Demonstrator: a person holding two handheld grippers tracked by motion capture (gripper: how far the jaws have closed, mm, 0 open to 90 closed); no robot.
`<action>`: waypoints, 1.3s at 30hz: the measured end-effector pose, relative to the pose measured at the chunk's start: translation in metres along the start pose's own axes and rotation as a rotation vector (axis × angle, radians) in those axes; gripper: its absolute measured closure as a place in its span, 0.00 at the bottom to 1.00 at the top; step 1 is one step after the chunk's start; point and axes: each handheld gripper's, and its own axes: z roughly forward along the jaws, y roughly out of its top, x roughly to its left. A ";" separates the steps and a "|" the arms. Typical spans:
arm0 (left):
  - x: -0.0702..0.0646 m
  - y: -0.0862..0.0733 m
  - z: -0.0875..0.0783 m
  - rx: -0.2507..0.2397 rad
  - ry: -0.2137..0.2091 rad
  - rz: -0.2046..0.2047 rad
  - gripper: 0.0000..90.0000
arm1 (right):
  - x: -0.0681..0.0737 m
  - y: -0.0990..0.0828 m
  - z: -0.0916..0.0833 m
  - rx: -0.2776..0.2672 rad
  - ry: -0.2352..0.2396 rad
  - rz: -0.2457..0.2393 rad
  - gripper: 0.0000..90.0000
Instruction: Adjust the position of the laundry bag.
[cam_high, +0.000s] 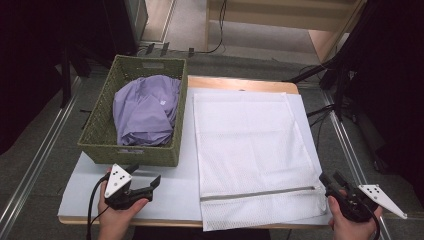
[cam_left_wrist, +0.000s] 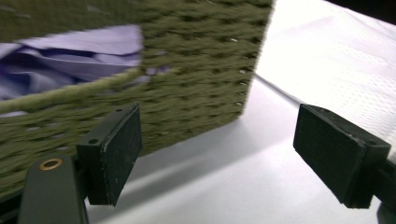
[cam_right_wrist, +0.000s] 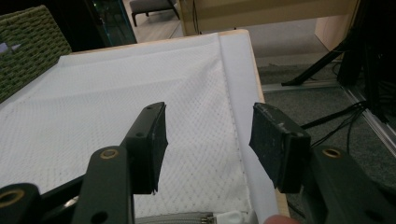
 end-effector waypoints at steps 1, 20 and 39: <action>0.000 0.000 0.000 0.000 0.000 0.000 0.20 | 0.000 0.000 0.000 0.000 0.000 0.000 0.52; -0.072 0.011 0.064 0.176 -0.116 0.045 0.50 | -0.007 -0.006 0.023 0.121 -0.027 -0.019 0.65; -0.100 0.022 0.109 0.309 -0.022 0.075 0.58 | -0.024 -0.017 0.041 0.269 -0.045 -0.013 0.64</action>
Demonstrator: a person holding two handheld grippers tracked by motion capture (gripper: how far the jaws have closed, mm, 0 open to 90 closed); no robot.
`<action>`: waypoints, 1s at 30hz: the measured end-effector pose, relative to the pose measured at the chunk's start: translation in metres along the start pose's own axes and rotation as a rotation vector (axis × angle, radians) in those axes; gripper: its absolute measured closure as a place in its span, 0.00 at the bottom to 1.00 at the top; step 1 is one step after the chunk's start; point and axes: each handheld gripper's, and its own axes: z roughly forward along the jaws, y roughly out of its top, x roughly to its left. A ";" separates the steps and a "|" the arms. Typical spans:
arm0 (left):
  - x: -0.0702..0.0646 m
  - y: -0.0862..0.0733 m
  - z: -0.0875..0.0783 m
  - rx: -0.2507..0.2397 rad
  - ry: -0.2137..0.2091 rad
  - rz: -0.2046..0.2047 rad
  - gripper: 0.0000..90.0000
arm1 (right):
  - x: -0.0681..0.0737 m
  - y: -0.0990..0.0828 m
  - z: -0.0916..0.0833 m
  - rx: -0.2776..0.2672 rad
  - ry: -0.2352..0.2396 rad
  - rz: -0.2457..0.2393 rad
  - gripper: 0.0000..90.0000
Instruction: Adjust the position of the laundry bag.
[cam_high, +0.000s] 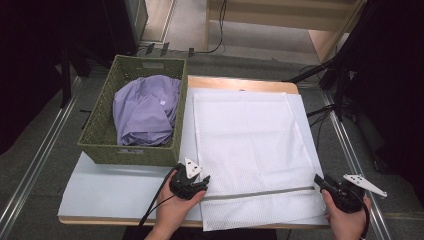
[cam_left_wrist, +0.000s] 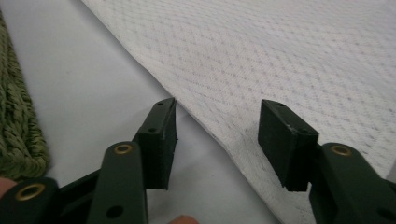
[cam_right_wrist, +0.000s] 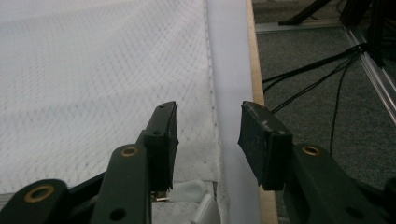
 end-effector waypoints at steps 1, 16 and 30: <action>-0.001 0.000 0.001 -0.001 0.005 0.000 0.59 | -0.001 -0.001 0.002 0.021 -0.002 0.006 0.65; 0.001 0.005 0.004 -0.012 -0.006 0.041 1.00 | 0.004 -0.002 0.005 0.071 0.029 -0.011 0.84; 0.023 0.008 0.004 -0.014 0.048 0.012 1.00 | 0.020 -0.005 0.003 0.098 0.060 -0.052 0.99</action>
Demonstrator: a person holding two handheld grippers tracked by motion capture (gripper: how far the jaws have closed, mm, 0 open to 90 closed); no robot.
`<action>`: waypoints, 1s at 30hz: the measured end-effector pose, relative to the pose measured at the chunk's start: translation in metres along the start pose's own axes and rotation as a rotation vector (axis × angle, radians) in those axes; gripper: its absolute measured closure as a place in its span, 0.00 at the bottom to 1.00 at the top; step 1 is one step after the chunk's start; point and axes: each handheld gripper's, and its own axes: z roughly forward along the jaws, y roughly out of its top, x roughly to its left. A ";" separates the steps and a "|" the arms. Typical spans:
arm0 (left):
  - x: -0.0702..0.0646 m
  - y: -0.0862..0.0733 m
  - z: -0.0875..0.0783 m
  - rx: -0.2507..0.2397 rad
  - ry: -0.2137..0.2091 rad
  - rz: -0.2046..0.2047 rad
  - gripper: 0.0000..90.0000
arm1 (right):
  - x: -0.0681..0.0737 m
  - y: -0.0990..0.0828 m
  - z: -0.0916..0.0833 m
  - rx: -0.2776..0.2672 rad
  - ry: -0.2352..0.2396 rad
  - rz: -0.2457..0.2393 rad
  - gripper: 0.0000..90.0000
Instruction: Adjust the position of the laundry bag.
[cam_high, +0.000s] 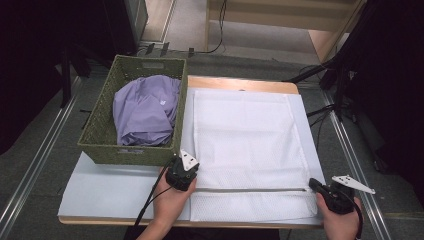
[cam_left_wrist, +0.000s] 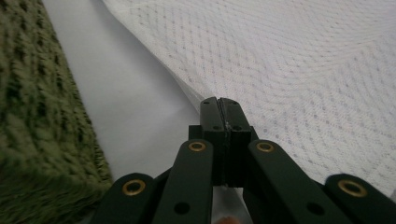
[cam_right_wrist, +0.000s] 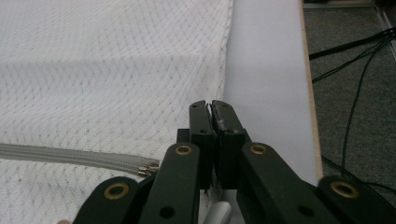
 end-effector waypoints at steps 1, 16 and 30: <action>0.002 0.000 -0.001 -0.001 0.004 0.000 1.00 | 0.000 0.000 0.000 0.000 0.000 0.000 0.99; 0.014 -0.009 -0.019 -0.076 -0.021 -0.003 0.79 | 0.016 -0.009 -0.001 -0.060 0.015 -0.058 0.68; -0.007 -0.002 -0.040 -0.191 -0.211 0.023 0.66 | 0.021 -0.033 -0.053 -0.216 -0.058 -0.038 0.62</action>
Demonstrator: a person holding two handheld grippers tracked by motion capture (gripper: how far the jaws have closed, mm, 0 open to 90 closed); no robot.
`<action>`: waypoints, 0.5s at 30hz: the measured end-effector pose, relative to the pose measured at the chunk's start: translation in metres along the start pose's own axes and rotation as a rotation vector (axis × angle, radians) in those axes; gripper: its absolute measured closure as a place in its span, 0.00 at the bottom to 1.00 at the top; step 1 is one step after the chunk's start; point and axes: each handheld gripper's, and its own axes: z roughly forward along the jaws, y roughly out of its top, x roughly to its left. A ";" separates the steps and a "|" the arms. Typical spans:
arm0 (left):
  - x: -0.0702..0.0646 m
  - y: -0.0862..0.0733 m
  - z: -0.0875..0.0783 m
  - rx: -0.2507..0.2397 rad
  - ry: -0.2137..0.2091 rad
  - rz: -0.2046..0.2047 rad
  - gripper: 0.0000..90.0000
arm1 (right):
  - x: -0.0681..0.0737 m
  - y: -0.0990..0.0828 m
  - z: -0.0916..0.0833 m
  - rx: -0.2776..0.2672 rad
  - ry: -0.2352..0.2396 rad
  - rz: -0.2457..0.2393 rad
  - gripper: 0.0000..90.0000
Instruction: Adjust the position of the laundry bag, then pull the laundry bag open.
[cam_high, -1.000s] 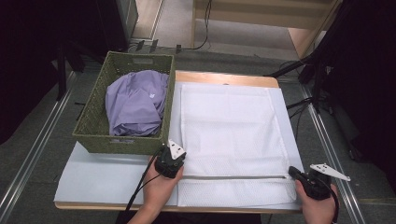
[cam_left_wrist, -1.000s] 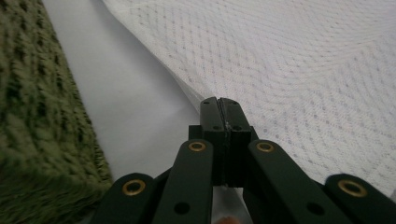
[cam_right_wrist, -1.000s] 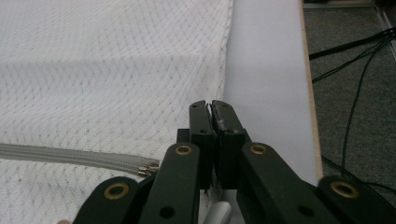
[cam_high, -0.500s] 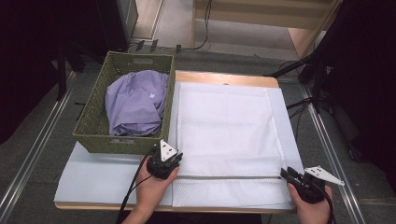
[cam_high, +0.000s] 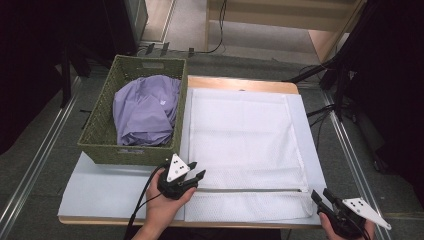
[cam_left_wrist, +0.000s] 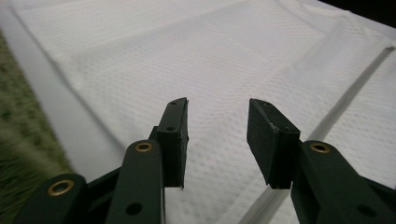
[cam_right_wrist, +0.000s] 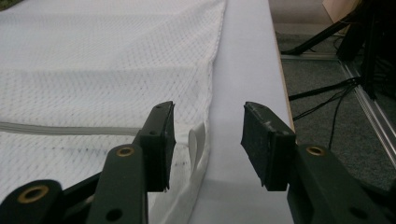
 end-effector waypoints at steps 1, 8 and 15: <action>-0.004 0.001 0.003 0.000 -0.009 0.005 0.65 | 0.000 -0.003 -0.006 -0.005 -0.003 0.023 0.63; -0.036 0.005 0.022 0.013 -0.079 0.038 0.64 | 0.002 -0.010 -0.010 0.015 0.040 0.048 0.60; -0.063 0.011 0.041 0.016 -0.137 0.057 0.65 | -0.004 -0.012 -0.009 0.031 0.053 0.089 0.58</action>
